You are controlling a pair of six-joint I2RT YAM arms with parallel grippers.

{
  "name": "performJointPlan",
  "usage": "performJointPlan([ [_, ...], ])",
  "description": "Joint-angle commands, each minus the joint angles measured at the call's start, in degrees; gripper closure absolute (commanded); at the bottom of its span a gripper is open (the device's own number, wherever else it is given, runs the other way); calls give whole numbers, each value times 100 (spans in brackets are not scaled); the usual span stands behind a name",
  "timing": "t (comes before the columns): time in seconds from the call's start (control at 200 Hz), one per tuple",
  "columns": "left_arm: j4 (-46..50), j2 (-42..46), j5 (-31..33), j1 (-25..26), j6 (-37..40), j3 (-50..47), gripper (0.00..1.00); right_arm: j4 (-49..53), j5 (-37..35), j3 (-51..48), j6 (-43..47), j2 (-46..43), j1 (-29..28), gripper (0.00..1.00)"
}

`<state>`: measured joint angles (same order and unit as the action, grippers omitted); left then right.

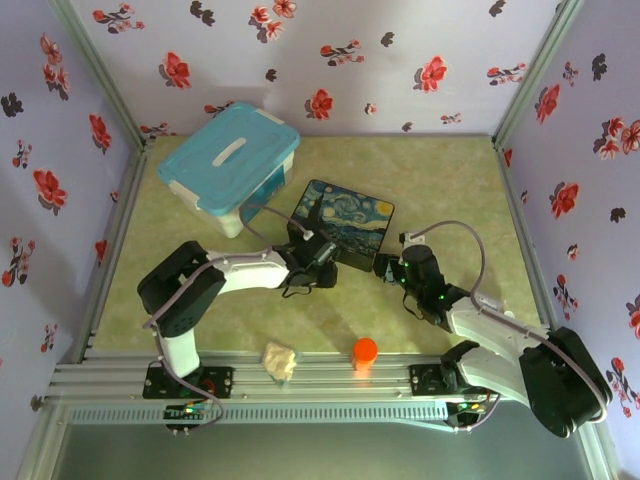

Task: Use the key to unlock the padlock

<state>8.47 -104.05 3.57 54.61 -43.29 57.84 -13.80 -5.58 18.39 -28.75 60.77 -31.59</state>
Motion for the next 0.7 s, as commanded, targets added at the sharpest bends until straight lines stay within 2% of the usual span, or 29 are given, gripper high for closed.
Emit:
performJointPlan([
  [0.0, 797, -197, 330, 134, 187, 60, 72, -37, 5, 67, -21, -4, 4, 53],
  [0.275, 1608, -175, 1104, 430, 294, 416, 70, -17, -39, 39, -42, -21, 4, 53],
  [0.365, 1575, -159, 1143, 461, 318, 438, 75, -34, -48, 40, -60, -4, 4, 54],
  [0.695, 1449, -313, 1447, 631, 540, 743, 76, -51, -14, -45, -65, -48, 4, 56],
])
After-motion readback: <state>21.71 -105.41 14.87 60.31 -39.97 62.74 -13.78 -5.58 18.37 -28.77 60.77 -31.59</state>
